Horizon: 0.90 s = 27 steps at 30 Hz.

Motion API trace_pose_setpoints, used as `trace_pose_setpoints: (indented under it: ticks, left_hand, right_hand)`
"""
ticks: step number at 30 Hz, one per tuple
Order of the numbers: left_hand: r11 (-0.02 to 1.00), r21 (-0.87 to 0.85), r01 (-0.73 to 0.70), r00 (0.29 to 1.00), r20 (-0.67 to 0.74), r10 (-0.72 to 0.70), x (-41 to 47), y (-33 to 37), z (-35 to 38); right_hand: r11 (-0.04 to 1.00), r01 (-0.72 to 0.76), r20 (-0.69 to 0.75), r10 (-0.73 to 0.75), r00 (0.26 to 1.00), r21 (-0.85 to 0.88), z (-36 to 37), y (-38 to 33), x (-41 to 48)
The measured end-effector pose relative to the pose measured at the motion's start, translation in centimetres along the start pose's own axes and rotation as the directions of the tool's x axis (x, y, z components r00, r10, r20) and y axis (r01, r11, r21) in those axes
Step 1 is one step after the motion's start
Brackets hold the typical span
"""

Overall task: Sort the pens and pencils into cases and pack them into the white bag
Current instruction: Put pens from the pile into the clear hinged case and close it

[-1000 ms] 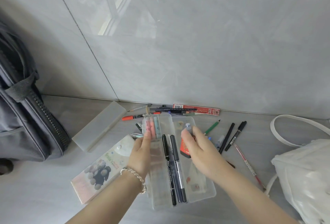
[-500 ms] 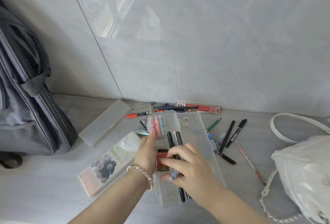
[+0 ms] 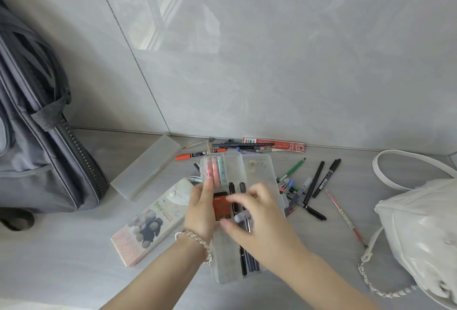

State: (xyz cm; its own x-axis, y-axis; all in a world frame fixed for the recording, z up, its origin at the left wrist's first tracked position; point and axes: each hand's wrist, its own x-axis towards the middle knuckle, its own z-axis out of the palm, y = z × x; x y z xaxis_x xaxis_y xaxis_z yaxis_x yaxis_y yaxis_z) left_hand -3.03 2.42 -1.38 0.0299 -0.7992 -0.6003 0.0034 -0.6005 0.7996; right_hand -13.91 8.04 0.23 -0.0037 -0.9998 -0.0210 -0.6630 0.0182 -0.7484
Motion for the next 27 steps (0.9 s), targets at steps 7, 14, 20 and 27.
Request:
trace_pose_setpoints:
  ticks: [7,14,20,27]
  left_hand:
    - [0.982,-0.157,0.107,0.974,-0.182,-0.135,2.4,-0.5,-1.2]
    - [0.975,-0.194,0.105,0.971,-0.192,-0.143,1.9,0.3,-1.1]
    - [0.991,-0.119,0.061,0.974,-0.21,-0.085,2.3,-0.1,-1.7]
    - [0.993,-0.068,0.097,0.969,-0.221,-0.11,3.1,-0.5,-1.8]
  right_hand:
    - [0.996,-0.087,-0.078,0.088,0.993,0.01,0.8,-1.2,-0.6]
    - [0.996,0.031,0.186,-0.014,0.982,-0.087,1.6,-1.7,0.1]
    - [0.951,0.202,0.199,-0.156,0.967,-0.232,2.0,-0.2,0.1]
    - [0.79,0.533,0.291,-0.456,0.841,-0.304,3.1,2.2,0.5]
